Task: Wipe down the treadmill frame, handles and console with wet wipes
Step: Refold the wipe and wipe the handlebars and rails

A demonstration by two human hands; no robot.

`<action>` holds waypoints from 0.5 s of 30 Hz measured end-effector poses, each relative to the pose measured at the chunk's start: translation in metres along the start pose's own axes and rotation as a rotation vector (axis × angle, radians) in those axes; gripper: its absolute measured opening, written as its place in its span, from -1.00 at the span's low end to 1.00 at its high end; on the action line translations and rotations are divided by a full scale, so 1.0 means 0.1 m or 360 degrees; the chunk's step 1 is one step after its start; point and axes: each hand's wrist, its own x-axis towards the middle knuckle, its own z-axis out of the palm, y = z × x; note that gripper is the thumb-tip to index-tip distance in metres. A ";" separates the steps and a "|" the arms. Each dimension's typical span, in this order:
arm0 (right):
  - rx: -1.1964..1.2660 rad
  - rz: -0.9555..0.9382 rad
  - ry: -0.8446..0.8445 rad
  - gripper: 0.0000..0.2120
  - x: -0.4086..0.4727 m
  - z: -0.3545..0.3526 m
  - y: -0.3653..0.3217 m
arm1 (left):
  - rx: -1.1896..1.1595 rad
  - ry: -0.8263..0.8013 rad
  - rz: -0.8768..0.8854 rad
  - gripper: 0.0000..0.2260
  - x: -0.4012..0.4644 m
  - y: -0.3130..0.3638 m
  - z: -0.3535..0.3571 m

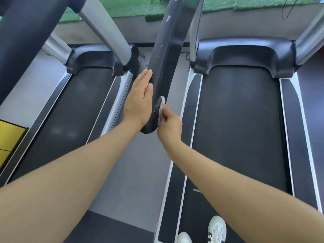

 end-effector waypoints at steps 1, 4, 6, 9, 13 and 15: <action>0.0078 0.0017 -0.0020 -0.62 -0.05 0.02 -0.01 | -0.0003 0.0002 0.0003 -0.64 0.00 -0.01 0.00; 0.0168 -0.0041 -0.0079 -0.62 -0.34 0.04 -0.01 | 0.0003 0.0019 0.0029 -0.64 0.03 -0.05 0.01; 0.0124 -0.0082 -0.0064 -0.63 -0.35 0.03 0.00 | 0.0010 0.0020 0.0027 -0.64 0.04 -0.07 0.02; 0.0255 0.0066 -0.0044 -0.67 -0.05 0.00 -0.09 | -0.0016 0.0003 0.0007 -0.63 0.04 -0.08 0.02; 0.0146 0.0071 -0.0005 -0.65 -0.08 0.03 -0.12 | -0.0009 -0.0014 0.0017 -0.63 0.04 -0.08 0.02; 0.0086 0.0040 -0.0039 -0.64 -0.23 0.04 -0.08 | -0.0005 -0.0020 -0.0002 -0.63 0.04 -0.08 0.01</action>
